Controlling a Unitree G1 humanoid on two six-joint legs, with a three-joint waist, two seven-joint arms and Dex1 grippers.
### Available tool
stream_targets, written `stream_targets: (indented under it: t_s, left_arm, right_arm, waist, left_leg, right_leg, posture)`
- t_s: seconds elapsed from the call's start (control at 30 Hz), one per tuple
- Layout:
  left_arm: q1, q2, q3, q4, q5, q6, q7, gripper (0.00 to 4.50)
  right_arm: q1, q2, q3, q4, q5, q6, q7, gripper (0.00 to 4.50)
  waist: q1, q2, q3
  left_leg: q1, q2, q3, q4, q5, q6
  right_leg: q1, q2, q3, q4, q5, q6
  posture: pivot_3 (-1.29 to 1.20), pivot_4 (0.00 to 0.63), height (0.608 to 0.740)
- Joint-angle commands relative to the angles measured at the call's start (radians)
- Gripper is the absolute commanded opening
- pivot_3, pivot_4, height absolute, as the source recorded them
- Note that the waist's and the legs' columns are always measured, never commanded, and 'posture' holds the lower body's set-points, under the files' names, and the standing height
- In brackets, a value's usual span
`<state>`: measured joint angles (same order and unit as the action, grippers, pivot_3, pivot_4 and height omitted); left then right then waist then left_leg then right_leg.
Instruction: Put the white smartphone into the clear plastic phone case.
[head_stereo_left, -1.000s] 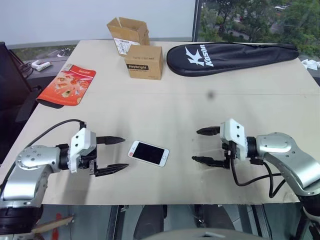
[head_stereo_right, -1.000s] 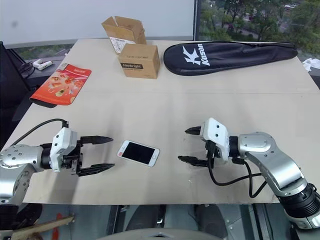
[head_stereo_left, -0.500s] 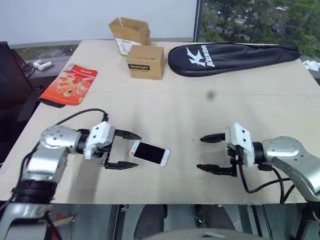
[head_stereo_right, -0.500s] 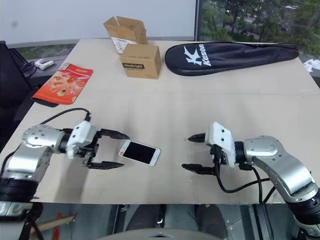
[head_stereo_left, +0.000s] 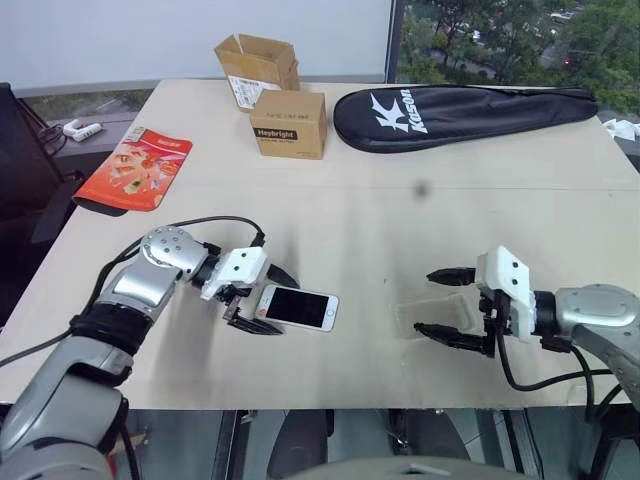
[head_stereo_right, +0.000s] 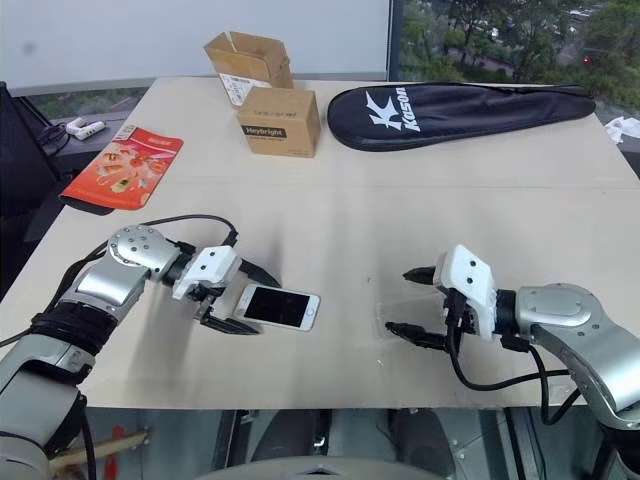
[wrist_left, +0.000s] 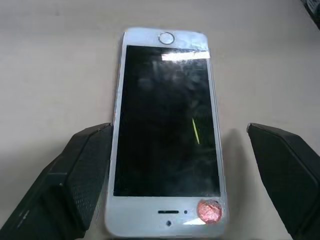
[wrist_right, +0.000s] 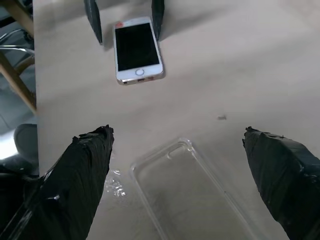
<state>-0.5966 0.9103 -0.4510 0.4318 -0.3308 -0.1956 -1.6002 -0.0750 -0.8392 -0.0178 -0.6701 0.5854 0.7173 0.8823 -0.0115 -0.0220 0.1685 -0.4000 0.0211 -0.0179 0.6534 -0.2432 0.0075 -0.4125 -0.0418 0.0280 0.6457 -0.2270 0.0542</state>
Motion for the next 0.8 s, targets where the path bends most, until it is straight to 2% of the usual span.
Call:
stream_targets:
  t_s: [0.03,0.17,0.4,0.5,0.57,0.8]
  left_arm:
    - [-0.026,0.006,-0.029,0.017,-0.014,-0.042,-0.014,4.5]
    - [-0.019,-0.001,-0.042,0.016,0.0,-0.056,-0.014,4.5]
    - [-0.002,-0.042,0.017,0.027,0.065,-0.045,-0.014,4.5]
    - [0.02,-0.054,0.037,0.011,0.077,-0.037,-0.014,3.64]
    - [0.029,-0.06,0.05,0.006,0.084,-0.033,-0.014,2.83]
    - [0.055,-0.084,0.085,-0.005,0.109,-0.027,-0.014,2.82]
  right_arm:
    - [0.01,-0.013,-0.041,-0.042,0.028,-0.005,-0.001,4.45]
    - [0.01,-0.003,-0.051,-0.038,0.041,-0.06,0.028,4.45]
    - [-0.01,0.033,-0.063,-0.04,0.11,-0.097,0.047,4.45]
    - [-0.023,0.05,-0.066,-0.041,0.135,-0.101,0.042,4.5]
    - [-0.027,0.055,-0.065,-0.041,0.142,-0.105,0.041,4.5]
    - [-0.015,0.061,-0.061,-0.024,0.135,-0.136,0.046,4.5]
  waist:
    - [0.0,0.0,0.0]
    - [0.0,0.0,0.0]
    - [0.003,0.0,0.0]
    - [0.002,0.0,0.0]
    - [0.001,0.0,0.0]
    - [0.001,0.0,0.0]
  left_leg:
    - [0.0,0.0,0.0,0.0,0.0,0.0]
    - [0.0,0.0,0.0,0.0,0.0,0.0]
    - [0.0,0.0,0.0,0.0,0.0,0.0]
    - [0.0,0.0,0.0,0.001,0.0,0.0]
    - [0.0,0.0,0.0,0.001,0.0,0.0]
    - [0.0,0.0,-0.001,0.001,0.0,0.0]
  right_leg:
    - [0.0,0.0,0.0,0.0,0.0,0.0]
    - [0.0,0.0,0.0,0.0,0.0,0.0]
    - [0.0,0.0,0.0,0.0,0.0,0.0]
    - [0.001,0.0,0.0,0.0,0.0,0.0]
    - [0.001,0.0,0.0,0.0,0.0,0.0]
    - [0.001,0.0,0.0,0.0,0.0,0.0]
  posture:
    - [0.0,0.15,0.74]
    - [0.0,0.15,0.74]
    - [0.0,0.15,0.74]
    - [0.0,0.15,0.74]
    - [0.0,0.15,0.74]
    - [0.0,0.15,0.74]
